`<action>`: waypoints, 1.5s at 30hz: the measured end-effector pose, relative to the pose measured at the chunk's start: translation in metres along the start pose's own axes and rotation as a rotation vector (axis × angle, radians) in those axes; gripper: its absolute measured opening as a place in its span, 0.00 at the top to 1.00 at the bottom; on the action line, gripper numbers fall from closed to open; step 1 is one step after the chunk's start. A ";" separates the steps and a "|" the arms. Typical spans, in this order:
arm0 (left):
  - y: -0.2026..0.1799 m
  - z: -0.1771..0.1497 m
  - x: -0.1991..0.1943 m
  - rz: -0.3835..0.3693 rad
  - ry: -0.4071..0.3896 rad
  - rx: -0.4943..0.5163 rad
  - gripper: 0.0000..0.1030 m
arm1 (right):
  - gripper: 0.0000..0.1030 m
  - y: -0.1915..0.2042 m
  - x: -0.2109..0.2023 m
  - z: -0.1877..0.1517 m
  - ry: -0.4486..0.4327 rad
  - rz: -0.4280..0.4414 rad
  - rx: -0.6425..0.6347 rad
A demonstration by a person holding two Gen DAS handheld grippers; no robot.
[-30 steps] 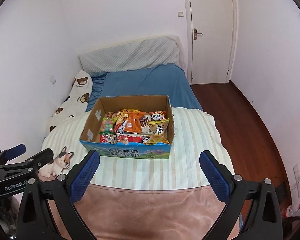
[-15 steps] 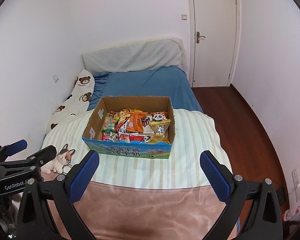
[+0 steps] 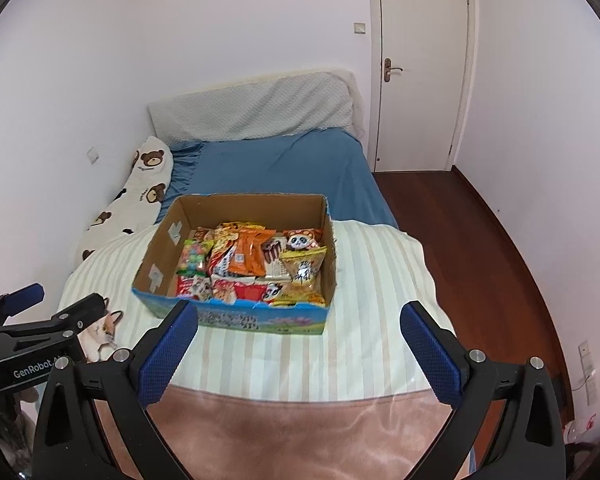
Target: Organize snacks
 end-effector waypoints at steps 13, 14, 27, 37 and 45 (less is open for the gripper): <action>-0.009 0.016 0.039 0.017 0.036 0.021 0.00 | 0.00 0.004 0.054 0.016 0.025 -0.031 -0.007; -0.009 0.017 0.039 0.017 0.034 0.019 0.00 | 0.00 0.004 0.056 0.017 0.026 -0.031 -0.009; -0.008 0.022 0.039 0.012 0.023 0.021 0.00 | 0.00 0.009 0.062 0.015 0.034 -0.023 -0.011; -0.009 0.023 0.040 0.016 0.025 0.026 0.00 | 0.00 0.009 0.065 0.015 0.036 -0.027 -0.009; -0.010 0.024 0.038 0.015 0.019 0.028 0.00 | 0.00 0.007 0.064 0.013 0.033 -0.027 0.001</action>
Point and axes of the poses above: each gripper's, at about its wrist camera, not at the fingertips, and x roughly the way its jaws point, y to its left, z to its top, the point moved 1 cm from there along x, roughly the way its jaws point, and after that the axes turned 1 degree about -y, right-handed, at the moved point
